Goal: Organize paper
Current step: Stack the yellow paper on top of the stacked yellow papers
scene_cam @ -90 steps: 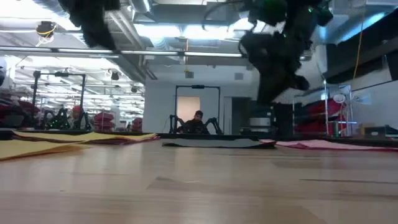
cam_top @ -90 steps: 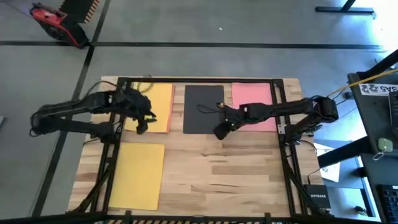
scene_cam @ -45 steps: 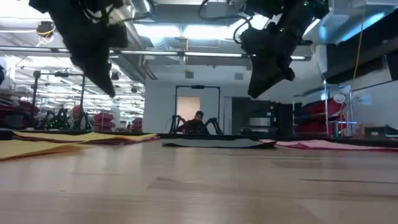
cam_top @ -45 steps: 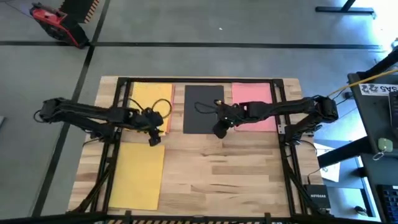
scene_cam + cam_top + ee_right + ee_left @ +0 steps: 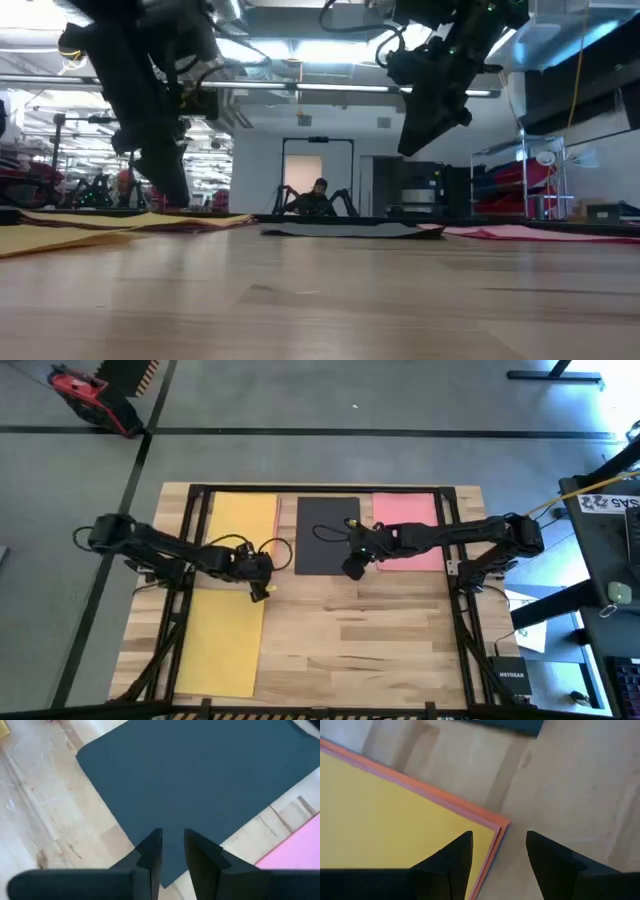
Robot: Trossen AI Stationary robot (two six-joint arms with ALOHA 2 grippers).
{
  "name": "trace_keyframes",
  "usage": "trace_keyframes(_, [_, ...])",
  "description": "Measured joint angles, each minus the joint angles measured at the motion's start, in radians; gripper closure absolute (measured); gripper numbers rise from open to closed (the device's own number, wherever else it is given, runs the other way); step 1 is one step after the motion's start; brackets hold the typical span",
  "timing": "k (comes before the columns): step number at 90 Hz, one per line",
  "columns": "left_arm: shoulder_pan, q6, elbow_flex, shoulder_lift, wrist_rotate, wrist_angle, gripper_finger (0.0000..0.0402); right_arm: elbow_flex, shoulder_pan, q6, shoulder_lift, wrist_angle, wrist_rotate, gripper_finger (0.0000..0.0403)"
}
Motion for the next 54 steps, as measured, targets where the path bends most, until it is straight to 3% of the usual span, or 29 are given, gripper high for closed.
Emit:
trace_keyframes(39, [0.005, -0.047, 0.002, 0.104, -0.045, 0.011, 0.0232, 0.000, 0.000, -0.004, 0.000, 0.000, 0.011, 0.0333])
trace_keyframes(54, [0.008, -0.049, 0.002, 0.104, -0.033, -0.008, 0.0276, 0.000, 0.000, -0.006, 0.000, 0.000, 0.016, 0.0333])
